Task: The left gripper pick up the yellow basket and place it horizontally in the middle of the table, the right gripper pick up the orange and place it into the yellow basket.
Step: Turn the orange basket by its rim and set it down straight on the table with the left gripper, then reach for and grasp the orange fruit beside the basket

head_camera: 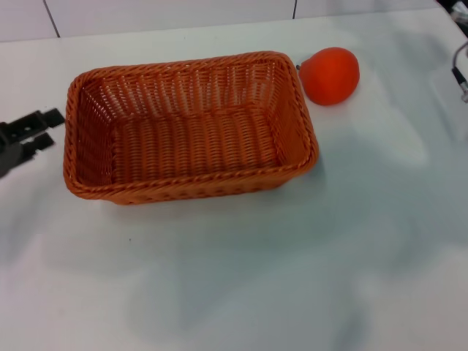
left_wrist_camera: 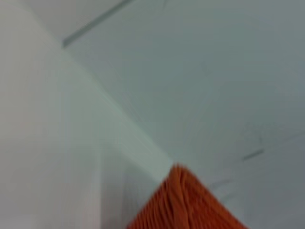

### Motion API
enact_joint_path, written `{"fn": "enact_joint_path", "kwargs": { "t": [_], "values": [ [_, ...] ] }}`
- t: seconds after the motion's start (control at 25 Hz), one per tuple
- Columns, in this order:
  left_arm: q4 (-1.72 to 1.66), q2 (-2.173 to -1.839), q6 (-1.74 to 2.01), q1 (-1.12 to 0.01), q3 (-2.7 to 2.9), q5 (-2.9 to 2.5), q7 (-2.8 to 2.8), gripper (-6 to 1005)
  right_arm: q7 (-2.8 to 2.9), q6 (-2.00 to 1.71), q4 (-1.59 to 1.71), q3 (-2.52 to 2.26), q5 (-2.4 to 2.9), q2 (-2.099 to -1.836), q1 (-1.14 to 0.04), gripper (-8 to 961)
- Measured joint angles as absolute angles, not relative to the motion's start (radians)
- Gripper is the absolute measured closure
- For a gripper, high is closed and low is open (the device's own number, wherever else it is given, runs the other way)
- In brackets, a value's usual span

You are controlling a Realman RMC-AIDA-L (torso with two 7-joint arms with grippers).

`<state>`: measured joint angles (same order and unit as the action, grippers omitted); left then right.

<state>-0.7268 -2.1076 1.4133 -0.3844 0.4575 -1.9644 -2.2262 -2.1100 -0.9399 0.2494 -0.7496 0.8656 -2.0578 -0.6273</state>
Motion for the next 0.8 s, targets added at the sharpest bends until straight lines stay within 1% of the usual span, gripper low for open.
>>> {"fn": "enact_joint_path", "kwargs": {
  "t": [0.08,0.16,0.28,0.32,0.4,0.52,0.56,0.64,0.72,0.8],
  "values": [
    [-0.724,-2.106,1.409,-0.384,0.427,-1.949,-2.158,326,-1.979,-0.926,0.314,-0.81,0.995,-2.03,-0.626,9],
    [-0.721,-2.108,1.407,-0.386,0.386,-1.926,-2.043,326,-1.818,-0.927,0.379,-0.863,1.152,-1.99,-0.63,9],
    [-0.699,-2.12,1.404,-0.392,0.333,-1.867,-1.854,326,-1.566,-0.969,0.472,-0.906,1.408,-1.931,-0.648,10],
    [-0.699,-2.12,1.404,-0.392,0.333,-1.867,-1.854,326,-1.481,-0.994,0.506,-0.908,1.501,-1.916,-0.655,10],
    [-0.658,-2.135,1.405,-0.393,0.301,-1.771,-1.664,325,-1.335,-1.042,0.573,-0.904,1.664,-1.893,-0.671,10],
    [-0.628,-2.146,1.409,-0.393,0.297,-1.708,-1.549,325,-1.145,-1.114,0.668,-0.88,1.921,-1.881,-0.706,10],
    [-0.605,-2.154,1.414,-0.394,0.298,-1.657,-1.462,326,-1.112,-1.129,0.683,-0.874,1.975,-1.88,-0.717,10],
    [-0.58,-2.159,1.421,-0.398,0.301,-1.619,-1.396,329,-1.037,-1.148,0.698,-0.865,2.128,-1.882,-0.753,10],
    [-0.556,-2.16,1.428,-0.403,0.302,-1.592,-1.357,331,-0.992,-1.148,0.695,-0.864,2.242,-1.89,-0.782,10],
    [-0.536,-2.158,1.431,-0.407,0.3,-1.571,-1.337,331,-0.974,-1.128,0.689,-0.868,2.308,-1.907,-0.796,10]
  ]
}}
